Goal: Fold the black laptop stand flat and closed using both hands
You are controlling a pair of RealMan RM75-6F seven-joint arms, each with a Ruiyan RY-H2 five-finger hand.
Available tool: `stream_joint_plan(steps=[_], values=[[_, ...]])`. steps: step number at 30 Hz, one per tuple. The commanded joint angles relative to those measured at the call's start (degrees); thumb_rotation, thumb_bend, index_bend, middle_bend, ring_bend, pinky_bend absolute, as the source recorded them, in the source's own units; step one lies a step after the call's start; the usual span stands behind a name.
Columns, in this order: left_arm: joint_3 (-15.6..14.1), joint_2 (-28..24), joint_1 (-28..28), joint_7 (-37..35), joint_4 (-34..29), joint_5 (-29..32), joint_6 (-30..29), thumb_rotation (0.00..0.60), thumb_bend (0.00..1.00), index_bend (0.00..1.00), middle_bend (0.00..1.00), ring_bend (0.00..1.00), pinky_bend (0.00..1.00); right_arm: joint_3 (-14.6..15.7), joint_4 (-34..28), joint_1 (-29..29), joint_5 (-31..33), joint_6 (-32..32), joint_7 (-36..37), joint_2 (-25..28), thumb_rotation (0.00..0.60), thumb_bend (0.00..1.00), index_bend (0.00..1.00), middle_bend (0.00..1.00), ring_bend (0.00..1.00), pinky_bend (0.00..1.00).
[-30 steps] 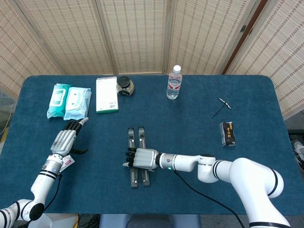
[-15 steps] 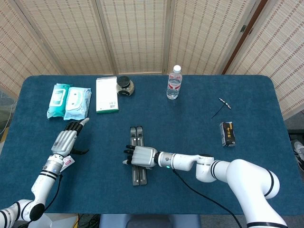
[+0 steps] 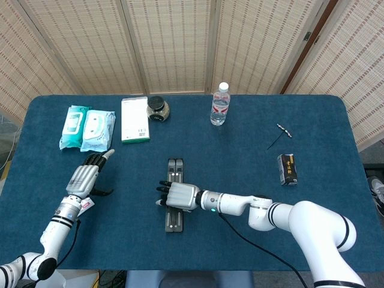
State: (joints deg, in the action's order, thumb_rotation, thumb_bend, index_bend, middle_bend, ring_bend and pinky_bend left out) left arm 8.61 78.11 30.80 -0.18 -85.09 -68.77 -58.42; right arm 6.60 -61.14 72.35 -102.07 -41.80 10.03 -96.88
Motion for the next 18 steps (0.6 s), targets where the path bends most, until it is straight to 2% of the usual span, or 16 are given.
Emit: stream_joint_plan(steps=[1, 7, 14, 18], values=[[0.1, -0.2, 0.2, 0.4, -0.4, 0.0, 0.1, 0.600, 0.15, 0.00, 0.08, 0.08, 0.00, -1.4, -3.1, -1.6, 2.6, 0.1, -4.1, 2.2, 0.600, 0.23, 0.00, 0.00, 0.00, 0.00], [0.3, -1.0, 0.4, 1.3, -1.2, -0.7, -0.5, 0.600, 0.15, 0.00, 0.08, 0.08, 0.00, -4.8, -11.2, -8.6, 10.7, -3.6, -14.7, 7.9, 0.600, 0.20, 0.00, 0.00, 0.00, 0.00], [0.3, -1.5, -1.1, 6.1, -0.8, -0.7, -4.9, 0.600, 0.15, 0.00, 0.08, 0.08, 0.00, -7.4, -24.5, -22.7, 23.5, -18.0, -29.3, 18.7, 0.600, 0.19, 0.00, 0.00, 0.00, 0.00], [0.4, -2.2, -2.5, 7.9, -1.4, 0.4, -7.1, 0.600, 0.15, 0.00, 0.08, 0.08, 0.00, -7.6, -31.1, -29.2, 28.6, -24.7, -33.2, 24.6, 0.600, 0.19, 0.00, 0.00, 0.00, 0.00]])
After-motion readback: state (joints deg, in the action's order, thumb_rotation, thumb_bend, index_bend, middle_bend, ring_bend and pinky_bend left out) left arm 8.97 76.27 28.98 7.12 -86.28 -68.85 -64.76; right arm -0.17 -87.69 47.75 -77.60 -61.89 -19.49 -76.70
